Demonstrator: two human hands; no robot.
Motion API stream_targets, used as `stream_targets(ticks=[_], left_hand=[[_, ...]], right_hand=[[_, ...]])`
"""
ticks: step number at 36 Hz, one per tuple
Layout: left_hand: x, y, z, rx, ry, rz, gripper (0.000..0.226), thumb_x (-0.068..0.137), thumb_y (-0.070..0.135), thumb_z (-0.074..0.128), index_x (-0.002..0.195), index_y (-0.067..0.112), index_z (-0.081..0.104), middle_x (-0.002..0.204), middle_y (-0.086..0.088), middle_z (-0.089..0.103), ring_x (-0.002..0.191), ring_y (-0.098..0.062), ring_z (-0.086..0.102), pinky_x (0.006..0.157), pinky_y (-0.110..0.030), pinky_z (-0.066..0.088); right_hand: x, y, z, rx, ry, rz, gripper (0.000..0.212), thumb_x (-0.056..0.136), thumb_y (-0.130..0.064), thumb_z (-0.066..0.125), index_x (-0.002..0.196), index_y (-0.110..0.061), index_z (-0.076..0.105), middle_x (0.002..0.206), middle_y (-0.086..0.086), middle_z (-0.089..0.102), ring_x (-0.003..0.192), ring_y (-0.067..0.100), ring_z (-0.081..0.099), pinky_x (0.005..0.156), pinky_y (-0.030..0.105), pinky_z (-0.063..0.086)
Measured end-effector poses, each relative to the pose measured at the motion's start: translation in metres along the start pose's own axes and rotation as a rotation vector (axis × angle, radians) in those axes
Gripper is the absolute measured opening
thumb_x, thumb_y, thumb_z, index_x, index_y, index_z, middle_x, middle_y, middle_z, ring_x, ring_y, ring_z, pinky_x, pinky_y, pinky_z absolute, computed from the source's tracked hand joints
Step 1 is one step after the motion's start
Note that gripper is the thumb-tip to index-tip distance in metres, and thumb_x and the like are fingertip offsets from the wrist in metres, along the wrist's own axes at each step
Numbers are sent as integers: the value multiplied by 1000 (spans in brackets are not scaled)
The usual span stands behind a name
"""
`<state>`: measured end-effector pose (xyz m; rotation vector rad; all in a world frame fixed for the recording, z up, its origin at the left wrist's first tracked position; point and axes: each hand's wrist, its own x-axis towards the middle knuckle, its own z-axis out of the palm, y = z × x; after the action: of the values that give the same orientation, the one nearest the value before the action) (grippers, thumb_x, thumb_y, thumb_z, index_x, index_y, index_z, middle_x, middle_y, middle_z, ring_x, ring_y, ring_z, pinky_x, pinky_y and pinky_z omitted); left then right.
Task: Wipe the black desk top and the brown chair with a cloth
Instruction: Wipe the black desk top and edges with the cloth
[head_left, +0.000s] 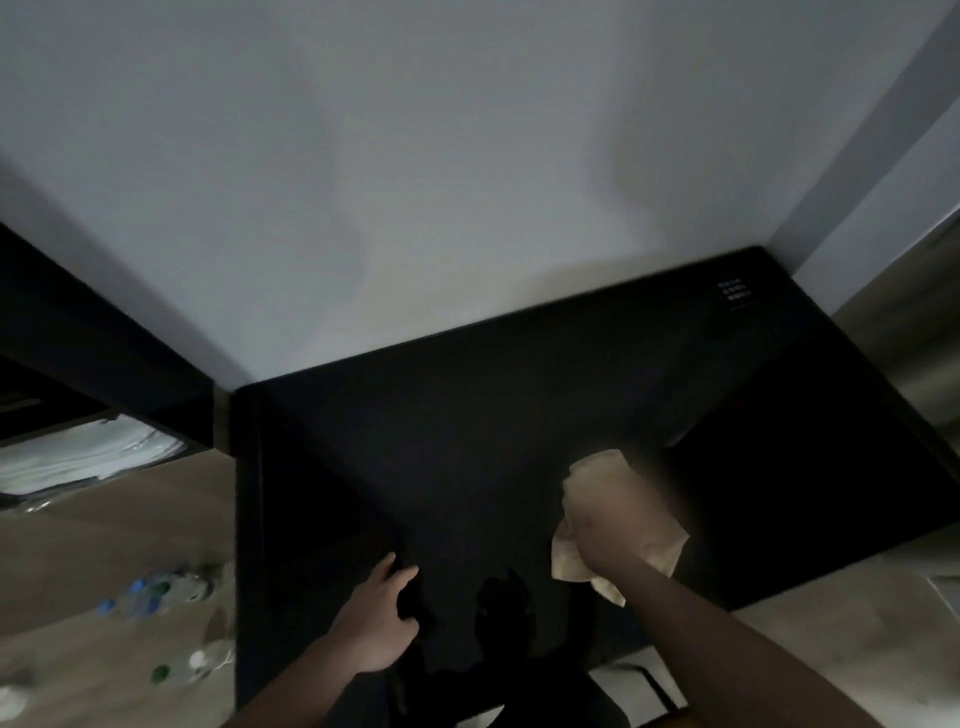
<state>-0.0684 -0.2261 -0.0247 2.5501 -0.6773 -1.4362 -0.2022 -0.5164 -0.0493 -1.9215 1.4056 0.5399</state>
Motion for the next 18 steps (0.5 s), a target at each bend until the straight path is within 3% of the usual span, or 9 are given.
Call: stream_targets(ticks=[4, 8, 11, 13, 15, 18], left_hand=[[-18, -42, -7, -35, 37, 9, 70, 97, 28, 59, 160, 31, 28, 170, 9, 2, 152, -20, 26, 119, -33, 33], [-32, -79, -7, -47, 104, -9, 70, 96, 29, 60, 159, 28, 29, 169, 6, 6, 152, -19, 26, 119, -30, 30], [-40, -97, -3, -44, 156, -3, 71, 94, 29, 62, 158, 27, 31, 169, 3, 8, 151, -19, 28, 117, -29, 32], [-44, -101, 3, -63, 200, 20, 73, 92, 24, 63, 158, 26, 31, 168, 2, 13, 148, -19, 34, 114, -29, 36], [-49, -101, 10, -104, 271, 54, 75, 91, 22, 63, 158, 29, 29, 164, 5, 20, 143, -16, 39, 110, -28, 41], [-54, -96, 20, -129, 335, 105, 78, 89, 24, 64, 156, 35, 27, 162, 6, 25, 138, -12, 43, 107, -28, 47]], right_hand=[[-46, -40, 69, -58, -111, -109, 86, 98, -54, 44, 160, -31, -10, 165, 2, -28, 149, 39, -27, 117, 70, -1], [-104, -86, 123, -258, -366, -354, 61, 104, -47, 37, 158, -30, 14, 153, 1, -36, 139, 40, -40, 115, 68, -15], [-139, -117, 148, -154, -432, -377, 67, 105, -35, 43, 162, -19, 11, 167, 14, -15, 153, 39, -14, 122, 56, -2], [-154, -128, 156, -45, -517, -379, 64, 106, -32, 42, 162, -18, 15, 169, 13, -2, 155, 34, -2, 125, 47, 5], [-160, -127, 157, 83, -558, -339, 57, 105, -25, 37, 160, -28, 24, 168, 4, 11, 154, 26, 15, 124, 38, 17], [-164, -116, 147, 229, -464, -304, 56, 98, -19, 41, 150, -40, 42, 159, -5, 34, 139, 19, 43, 114, 32, 38]])
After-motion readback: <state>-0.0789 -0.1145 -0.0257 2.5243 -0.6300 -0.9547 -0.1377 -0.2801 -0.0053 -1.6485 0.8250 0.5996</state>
